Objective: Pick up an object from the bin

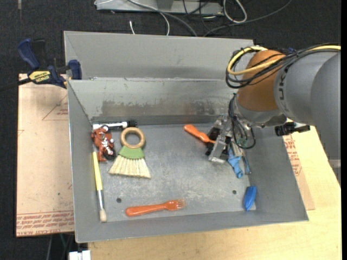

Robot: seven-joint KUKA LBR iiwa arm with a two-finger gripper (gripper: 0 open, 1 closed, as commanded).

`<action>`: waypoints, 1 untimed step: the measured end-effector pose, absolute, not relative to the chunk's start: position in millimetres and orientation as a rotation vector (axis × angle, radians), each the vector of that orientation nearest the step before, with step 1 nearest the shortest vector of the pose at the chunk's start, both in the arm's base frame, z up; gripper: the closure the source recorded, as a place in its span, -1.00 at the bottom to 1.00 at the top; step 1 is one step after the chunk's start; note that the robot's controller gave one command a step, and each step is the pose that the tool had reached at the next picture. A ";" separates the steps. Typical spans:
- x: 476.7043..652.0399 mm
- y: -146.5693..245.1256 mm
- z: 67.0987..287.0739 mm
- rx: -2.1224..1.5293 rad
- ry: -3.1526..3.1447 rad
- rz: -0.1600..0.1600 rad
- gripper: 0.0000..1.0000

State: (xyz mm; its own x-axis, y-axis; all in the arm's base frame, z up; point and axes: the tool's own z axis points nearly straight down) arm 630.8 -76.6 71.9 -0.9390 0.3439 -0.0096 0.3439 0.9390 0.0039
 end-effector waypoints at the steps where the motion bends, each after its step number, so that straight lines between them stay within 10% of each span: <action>1: 630.1 -76.3 83.5 0.546 3.085 0.004 1.00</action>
Offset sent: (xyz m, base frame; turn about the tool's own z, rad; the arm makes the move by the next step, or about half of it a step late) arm -0.0010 0.0004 0.0471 -0.0006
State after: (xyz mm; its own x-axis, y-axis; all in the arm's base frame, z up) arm 630.1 -76.3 83.5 -0.9392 0.3431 -0.0084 0.3431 0.9393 0.0041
